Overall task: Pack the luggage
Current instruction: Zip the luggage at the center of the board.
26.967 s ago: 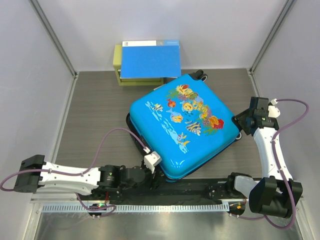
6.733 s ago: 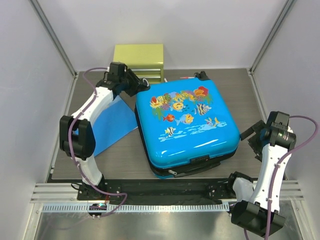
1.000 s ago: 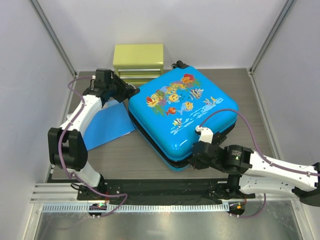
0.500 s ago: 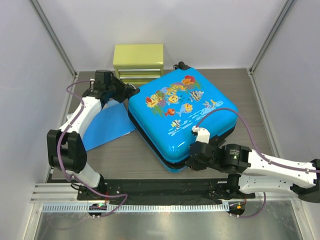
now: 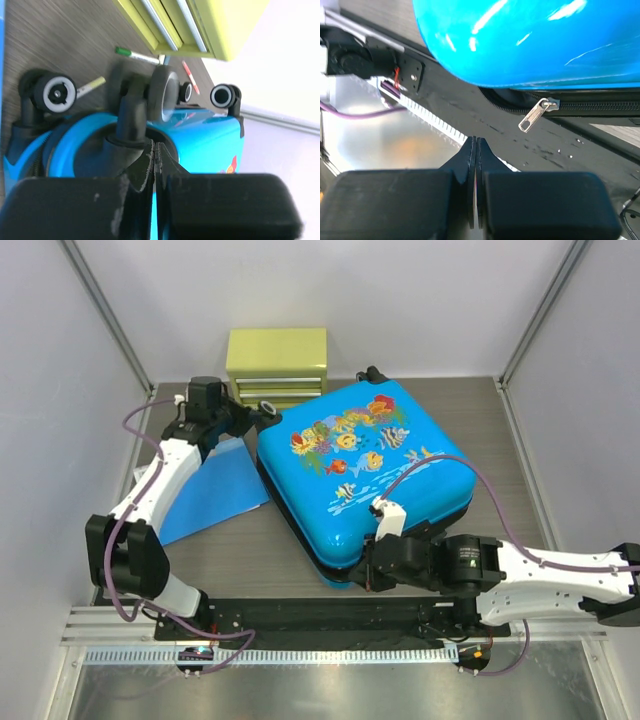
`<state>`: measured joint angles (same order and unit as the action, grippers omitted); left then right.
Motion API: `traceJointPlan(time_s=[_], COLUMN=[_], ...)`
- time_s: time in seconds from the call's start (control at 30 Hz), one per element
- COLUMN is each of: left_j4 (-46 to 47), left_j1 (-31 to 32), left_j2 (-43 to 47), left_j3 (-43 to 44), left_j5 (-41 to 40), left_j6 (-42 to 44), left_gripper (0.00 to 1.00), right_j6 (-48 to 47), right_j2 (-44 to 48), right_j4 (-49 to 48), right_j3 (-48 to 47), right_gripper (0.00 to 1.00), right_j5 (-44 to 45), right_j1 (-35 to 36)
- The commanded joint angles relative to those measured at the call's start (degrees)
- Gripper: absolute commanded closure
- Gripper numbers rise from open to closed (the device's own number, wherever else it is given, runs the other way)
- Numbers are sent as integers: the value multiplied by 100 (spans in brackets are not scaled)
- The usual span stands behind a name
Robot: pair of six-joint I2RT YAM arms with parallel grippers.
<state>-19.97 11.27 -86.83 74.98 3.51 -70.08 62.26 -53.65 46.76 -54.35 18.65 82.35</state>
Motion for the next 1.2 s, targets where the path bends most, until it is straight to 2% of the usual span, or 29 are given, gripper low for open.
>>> traceJointPlan(time_s=[0.0, 0.1, 0.13, 0.17, 0.23, 0.27, 0.3, 0.37, 0.4, 0.47, 0.6, 0.7, 0.8, 1.0, 1.17], left_j4=[151, 142, 90, -24, -208, -427, -568, -902, -982, -1271, -1861, -2046, -2073, -2222, -2275], left_j1=[60, 69, 60, 51, -19, -45, -54, -11, 16, 25, 226, 384, 420, 438, 446], left_j2=[166, 280, 306, 324, 184, 62, -157, -360, -457, -887, -1801, -2338, -2777, -3217, -3411], left_j3=[70, 139, 288, 385, 824, 1025, 1445, 1825, 2123, 2467, 3564, 3988, 4138, 4262, 4130], left_j5=[1, -34, -78, -96, 114, 219, 281, 282, 291, 483, 809, 844, 1073, 959, 1152], left_j6=[-67, 143, 231, 363, 697, 828, 986, 1514, 1646, 2015, 2525, 2754, 2746, 2983, 3027], left_gripper=[100, 100, 100, 99, 85, 79, 72, 66, 56, 52, 47, 45, 45, 44, 44], right_j6=[348, 418, 453, 541, 760, 1005, 1103, 1523, 1761, 2341, 3438, 3958, 4284, 4926, 5287], right_j2=[144, 127, 179, 223, 398, 451, 504, 583, 601, 627, 549, 566, 811, 1479, 1384], right_j4=[-62, 165, 262, 341, 736, 903, 1270, 1685, 2174, 2704, 3600, 3735, 3813, 3955, 3963], right_j3=[-102, -251, -400, -462, -655, -726, -796, -1016, -1086, -1236, -1096, -676, -463, 116, 424], right_gripper=[99, 96, 92, 84, 75, 66, 62, 54, 49, 44, 40, 37, 34, 33, 32], right_j5=[437, 568, 760, 867, 1235, 1333, 1421, 1727, 1834, 2079, 2064, 2037, 2325, 3099, 3513], right_j1=[18, 18, 27, 18, 18, 18, 27, 18, 18, 18, 27, 18, 18, 18, 18])
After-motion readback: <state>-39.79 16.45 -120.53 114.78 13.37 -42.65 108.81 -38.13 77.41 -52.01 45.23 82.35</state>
